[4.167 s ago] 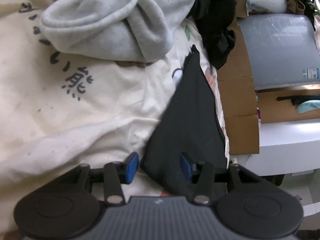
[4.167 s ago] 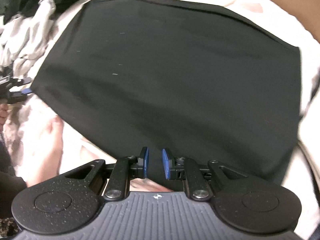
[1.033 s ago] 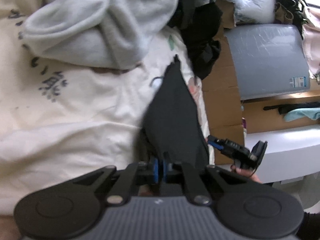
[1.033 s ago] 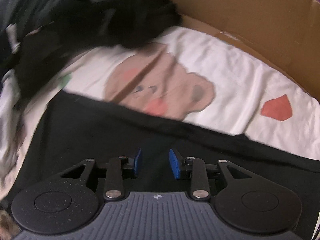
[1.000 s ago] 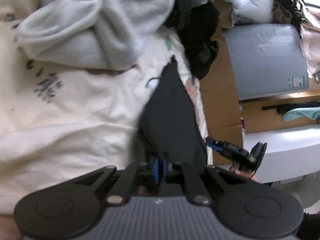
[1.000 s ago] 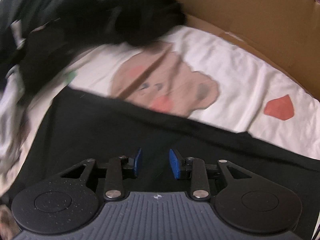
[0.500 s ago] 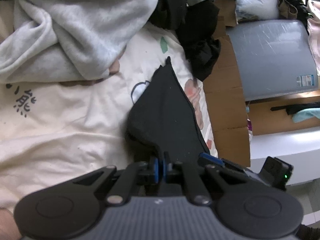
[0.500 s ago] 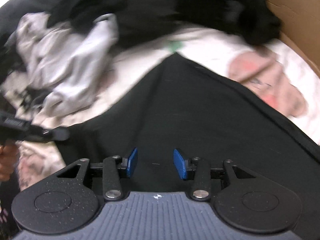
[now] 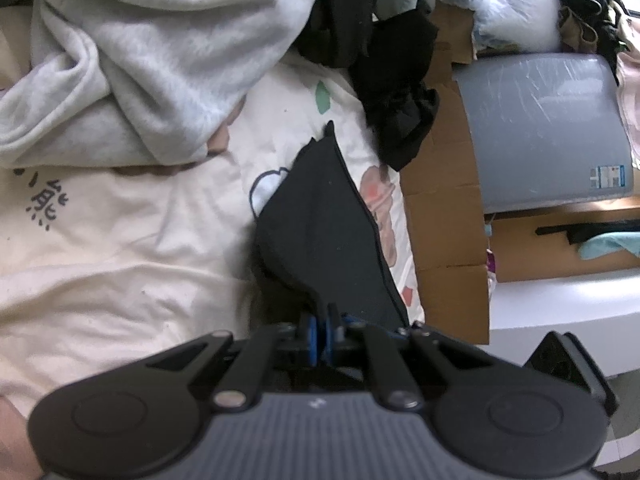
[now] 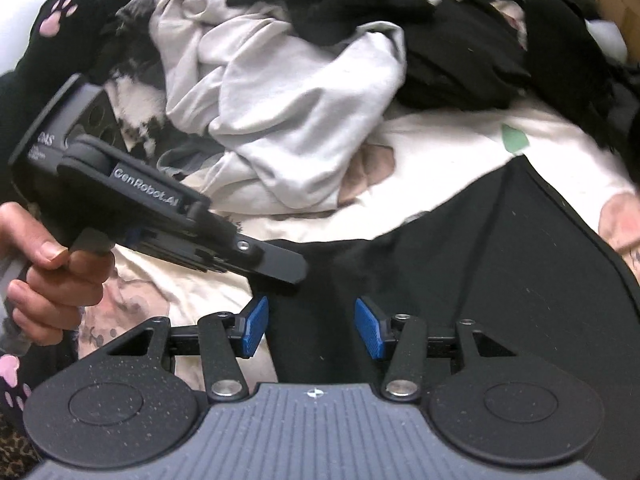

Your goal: Fold clothes

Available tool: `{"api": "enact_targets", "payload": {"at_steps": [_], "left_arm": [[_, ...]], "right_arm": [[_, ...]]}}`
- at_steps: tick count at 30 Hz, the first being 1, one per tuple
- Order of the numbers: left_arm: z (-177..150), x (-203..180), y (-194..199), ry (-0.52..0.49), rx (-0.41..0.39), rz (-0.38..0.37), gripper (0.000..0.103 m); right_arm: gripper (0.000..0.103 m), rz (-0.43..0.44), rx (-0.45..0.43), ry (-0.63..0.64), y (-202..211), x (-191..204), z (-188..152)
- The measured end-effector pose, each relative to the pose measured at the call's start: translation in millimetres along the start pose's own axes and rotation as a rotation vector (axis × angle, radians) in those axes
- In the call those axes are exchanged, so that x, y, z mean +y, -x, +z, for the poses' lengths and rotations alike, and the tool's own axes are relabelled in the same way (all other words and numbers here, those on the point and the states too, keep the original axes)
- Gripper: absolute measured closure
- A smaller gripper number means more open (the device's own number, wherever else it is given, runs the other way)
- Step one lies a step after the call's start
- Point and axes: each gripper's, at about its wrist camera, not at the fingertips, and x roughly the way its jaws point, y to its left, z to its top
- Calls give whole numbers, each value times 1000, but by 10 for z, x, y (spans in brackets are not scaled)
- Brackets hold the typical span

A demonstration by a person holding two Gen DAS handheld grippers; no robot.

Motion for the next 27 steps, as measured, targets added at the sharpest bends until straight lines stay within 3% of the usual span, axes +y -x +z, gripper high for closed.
{"api": "enact_targets", "payload": {"at_steps": [5,23,25,27], "left_arm": [[-16,-38,20,17,-27,-14,99],[-20,-67,11,73,-7,-43,99],[-21,-97,19,72,-6,-44,99],[-17,-120,29,65,-8,-43,99]], "right_arm": [[47,-67,5,4,-138,196,20],[48,-309,-27,3,-428,531,55],[51,-334,-26,-6,-459,572,58],[68,-357,-26,-8,-488,599,68]]}}
